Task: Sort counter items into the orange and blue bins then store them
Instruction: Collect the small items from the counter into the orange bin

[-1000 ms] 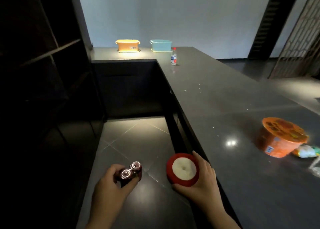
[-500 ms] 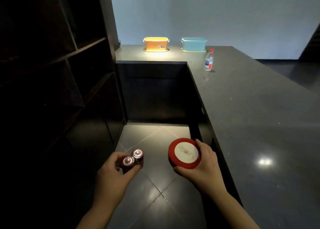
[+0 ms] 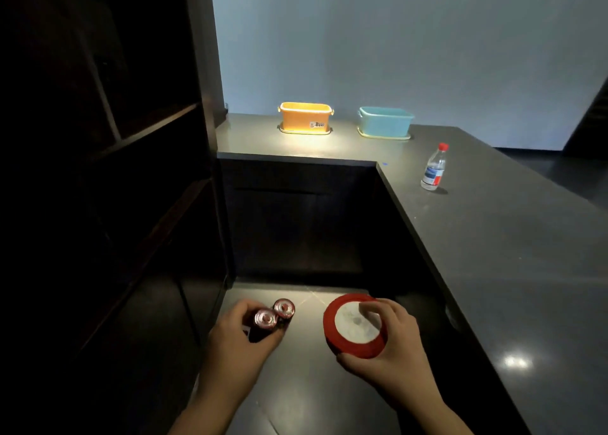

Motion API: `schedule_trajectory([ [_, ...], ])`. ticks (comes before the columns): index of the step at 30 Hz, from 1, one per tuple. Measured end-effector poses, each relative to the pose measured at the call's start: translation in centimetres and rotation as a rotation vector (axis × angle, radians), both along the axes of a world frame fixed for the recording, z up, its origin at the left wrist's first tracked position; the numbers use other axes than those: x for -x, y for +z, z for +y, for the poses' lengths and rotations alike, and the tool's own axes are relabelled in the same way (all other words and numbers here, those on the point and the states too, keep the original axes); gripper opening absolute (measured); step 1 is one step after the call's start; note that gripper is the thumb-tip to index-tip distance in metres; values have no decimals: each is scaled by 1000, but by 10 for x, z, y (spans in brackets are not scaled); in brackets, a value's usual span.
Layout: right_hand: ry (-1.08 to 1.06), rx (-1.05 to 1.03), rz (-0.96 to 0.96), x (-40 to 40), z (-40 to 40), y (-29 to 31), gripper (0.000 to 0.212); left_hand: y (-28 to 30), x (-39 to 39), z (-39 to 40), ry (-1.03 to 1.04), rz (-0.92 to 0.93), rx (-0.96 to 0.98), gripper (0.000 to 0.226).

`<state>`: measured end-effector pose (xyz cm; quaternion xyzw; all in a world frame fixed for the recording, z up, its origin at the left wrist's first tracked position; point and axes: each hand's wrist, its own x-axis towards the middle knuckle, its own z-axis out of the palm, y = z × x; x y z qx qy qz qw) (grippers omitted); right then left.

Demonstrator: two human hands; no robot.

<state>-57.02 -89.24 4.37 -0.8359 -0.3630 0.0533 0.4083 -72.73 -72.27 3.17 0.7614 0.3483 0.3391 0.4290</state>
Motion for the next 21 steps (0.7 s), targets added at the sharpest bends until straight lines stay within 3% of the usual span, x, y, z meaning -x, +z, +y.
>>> schedule_trajectory([
  [9, -128, 17, 53, -91, 92, -3, 79, -11, -104, 105, -114, 92, -36, 28],
  [21, -73, -152, 7, -288, 249, -12, 69, 14, -281, 251, -87, 112, -156, 29],
])
